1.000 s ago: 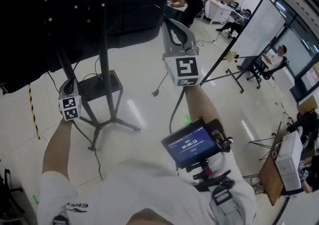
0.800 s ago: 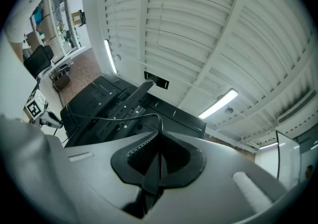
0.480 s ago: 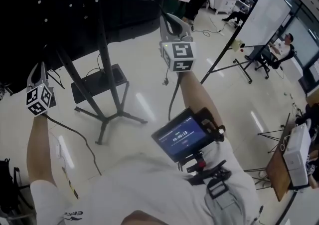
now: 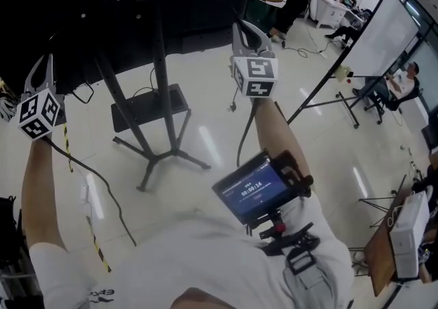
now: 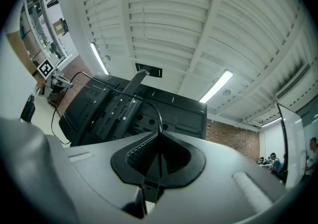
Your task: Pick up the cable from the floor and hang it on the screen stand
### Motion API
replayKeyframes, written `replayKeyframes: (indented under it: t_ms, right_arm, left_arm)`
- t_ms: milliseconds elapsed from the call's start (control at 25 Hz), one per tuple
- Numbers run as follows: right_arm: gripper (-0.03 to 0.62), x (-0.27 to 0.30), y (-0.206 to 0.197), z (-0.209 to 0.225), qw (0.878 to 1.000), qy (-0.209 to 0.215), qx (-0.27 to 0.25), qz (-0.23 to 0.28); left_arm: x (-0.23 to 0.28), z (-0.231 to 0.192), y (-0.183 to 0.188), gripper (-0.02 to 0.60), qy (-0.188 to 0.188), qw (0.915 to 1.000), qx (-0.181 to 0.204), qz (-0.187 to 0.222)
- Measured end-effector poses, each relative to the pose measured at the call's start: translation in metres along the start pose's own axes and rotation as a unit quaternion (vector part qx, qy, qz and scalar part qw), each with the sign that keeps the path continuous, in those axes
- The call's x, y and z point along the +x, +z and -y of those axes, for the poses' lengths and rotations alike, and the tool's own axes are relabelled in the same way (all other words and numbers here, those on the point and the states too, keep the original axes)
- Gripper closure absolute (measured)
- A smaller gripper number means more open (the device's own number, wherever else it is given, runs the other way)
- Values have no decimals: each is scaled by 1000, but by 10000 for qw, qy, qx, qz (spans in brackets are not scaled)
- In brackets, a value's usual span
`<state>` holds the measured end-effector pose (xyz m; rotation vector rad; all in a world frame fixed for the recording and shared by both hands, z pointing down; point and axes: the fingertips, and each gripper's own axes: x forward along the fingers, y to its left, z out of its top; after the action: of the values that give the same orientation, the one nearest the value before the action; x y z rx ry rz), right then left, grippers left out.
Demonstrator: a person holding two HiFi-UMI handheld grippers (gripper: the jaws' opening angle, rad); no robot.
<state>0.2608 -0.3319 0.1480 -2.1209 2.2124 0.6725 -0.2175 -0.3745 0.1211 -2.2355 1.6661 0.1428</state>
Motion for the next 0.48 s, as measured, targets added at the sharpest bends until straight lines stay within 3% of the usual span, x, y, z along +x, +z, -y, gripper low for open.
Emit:
replayKeyframes:
  t_ms: [480]
  right_arm:
    - [557,32,6,-2,9995,181,89,237]
  left_arm:
    - [5,-4,25,561,238,9994,246,26]
